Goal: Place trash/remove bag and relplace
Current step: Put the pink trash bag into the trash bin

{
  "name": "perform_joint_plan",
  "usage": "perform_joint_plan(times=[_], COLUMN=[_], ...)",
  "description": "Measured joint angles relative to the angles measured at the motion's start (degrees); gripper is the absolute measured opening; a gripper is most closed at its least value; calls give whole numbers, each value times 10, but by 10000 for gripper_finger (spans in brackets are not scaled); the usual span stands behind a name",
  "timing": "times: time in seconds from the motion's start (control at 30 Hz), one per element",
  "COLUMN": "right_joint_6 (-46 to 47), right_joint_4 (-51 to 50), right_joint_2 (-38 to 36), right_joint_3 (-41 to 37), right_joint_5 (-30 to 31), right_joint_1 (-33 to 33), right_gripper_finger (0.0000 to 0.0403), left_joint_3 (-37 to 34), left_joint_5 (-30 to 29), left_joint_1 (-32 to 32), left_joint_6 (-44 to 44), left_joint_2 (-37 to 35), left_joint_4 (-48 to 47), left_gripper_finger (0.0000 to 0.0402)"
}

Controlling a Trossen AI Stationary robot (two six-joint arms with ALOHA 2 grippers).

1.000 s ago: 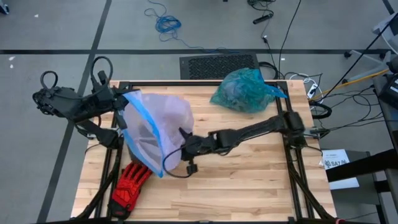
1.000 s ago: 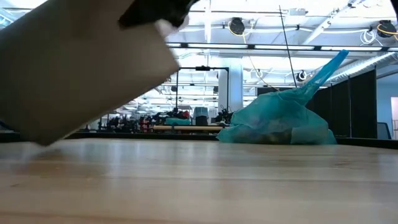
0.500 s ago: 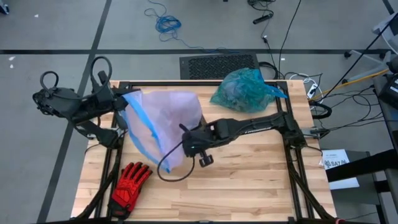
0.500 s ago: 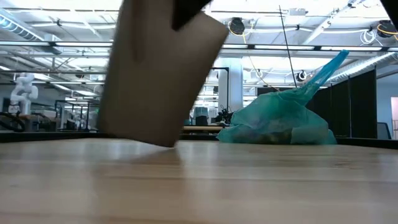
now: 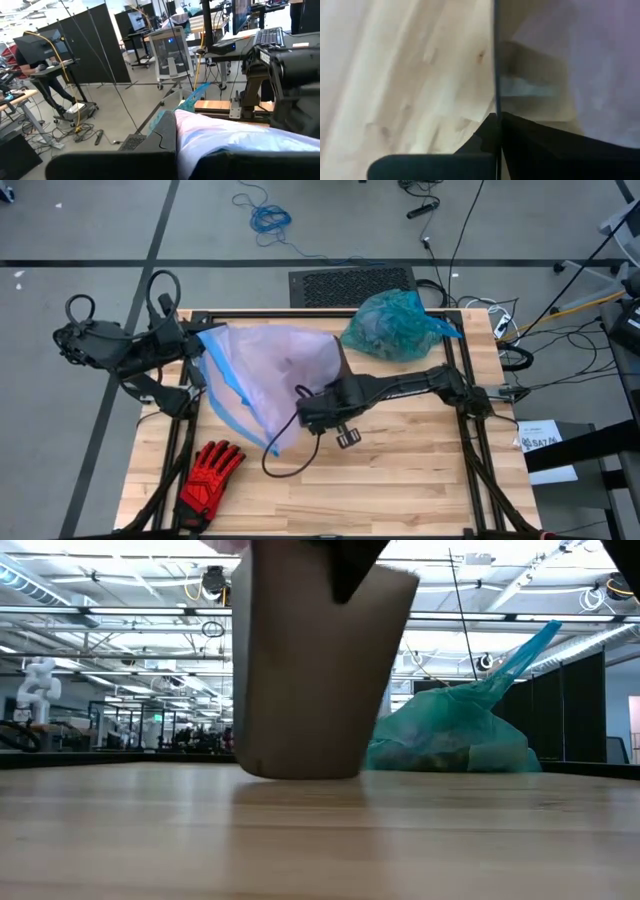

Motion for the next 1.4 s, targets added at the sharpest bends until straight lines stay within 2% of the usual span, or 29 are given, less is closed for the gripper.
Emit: perform_joint_plan(times=[0.2,0.3,0.4,0.5,0.77,0.9,1.0,1.1,1.4], right_joint_6=[24,38,42,56,63,59,69,80,102], right_joint_4=[-3,5,22,36,30,32,33,37,35], right_joint_2=[-18,-18,-18,-18,-20,-35,-50,-64,-93], right_joint_3=[7,6,6,6,6,6,6,6,6], right_joint_5=[-101,-98,-94,-93,-92,-93,-120,-157,-165], right_joint_1=[1,2,1,1,1,1,1,3,10], right_gripper_finger=[0,2,20,61,209,248,252,239,146], left_joint_3=[0,0,0,0,0,0,0,0,0], left_joint_5=[0,0,0,0,0,0,0,0,0], left_joint_1=[0,0,0,0,0,0,0,0,0], left_joint_6=[2,5,5,5,5,6,11,15,15], left_joint_2=[0,0,0,0,0,0,0,0,0], left_joint_4=[8,11,11,9,8,8,10,11,11], left_gripper_finger=[0,0,0,0,0,0,0,0,0])
